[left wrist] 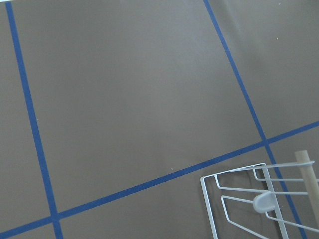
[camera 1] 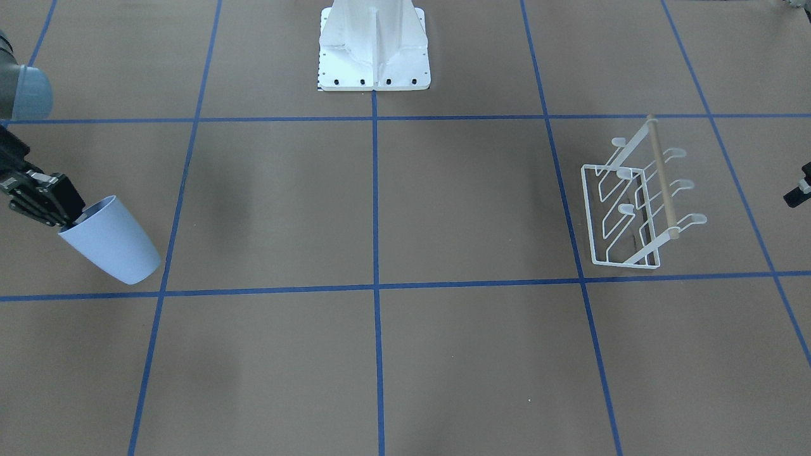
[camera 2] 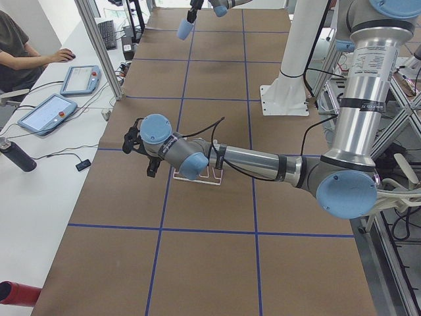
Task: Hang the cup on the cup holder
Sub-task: 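Carry the cup with the right gripper toward the table center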
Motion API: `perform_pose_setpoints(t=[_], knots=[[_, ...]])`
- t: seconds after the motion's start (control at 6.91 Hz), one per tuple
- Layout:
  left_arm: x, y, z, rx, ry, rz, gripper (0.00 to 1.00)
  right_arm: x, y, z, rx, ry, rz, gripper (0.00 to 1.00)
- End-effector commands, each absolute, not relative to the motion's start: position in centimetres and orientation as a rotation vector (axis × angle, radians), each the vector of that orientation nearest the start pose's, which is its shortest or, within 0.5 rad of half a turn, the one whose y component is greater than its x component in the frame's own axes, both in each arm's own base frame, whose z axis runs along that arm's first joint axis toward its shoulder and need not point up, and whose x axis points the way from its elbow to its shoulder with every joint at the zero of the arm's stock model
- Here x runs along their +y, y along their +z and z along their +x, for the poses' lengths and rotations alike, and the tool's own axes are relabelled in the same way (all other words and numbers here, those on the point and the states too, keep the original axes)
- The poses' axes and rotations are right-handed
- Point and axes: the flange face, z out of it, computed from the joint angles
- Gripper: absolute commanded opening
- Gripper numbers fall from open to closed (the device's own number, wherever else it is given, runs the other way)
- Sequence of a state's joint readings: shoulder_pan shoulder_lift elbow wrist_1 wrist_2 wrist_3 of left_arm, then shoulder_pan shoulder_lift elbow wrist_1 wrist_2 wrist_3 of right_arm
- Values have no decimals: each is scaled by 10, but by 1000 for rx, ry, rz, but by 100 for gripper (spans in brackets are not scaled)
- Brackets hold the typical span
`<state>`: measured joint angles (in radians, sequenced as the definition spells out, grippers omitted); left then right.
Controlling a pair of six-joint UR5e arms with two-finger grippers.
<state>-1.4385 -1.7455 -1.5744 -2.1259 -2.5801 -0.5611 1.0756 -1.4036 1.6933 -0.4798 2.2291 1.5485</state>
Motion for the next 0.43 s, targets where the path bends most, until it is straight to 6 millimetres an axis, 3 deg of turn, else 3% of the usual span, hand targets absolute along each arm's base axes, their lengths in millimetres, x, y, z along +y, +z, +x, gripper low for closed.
perform_pose_setpoints(t=[0.0,0.14,0.29], knots=[[-595,385,100,1293,-187,189,98,-492,349,-234,-1582,438,88,0],[-595,346,162,1340,-158,148,98,-486,321,-256,-1648,442,6,0],[-587,333,200,1347,-121,190,98,-482,299,-272,-1684,434,-43,0]])
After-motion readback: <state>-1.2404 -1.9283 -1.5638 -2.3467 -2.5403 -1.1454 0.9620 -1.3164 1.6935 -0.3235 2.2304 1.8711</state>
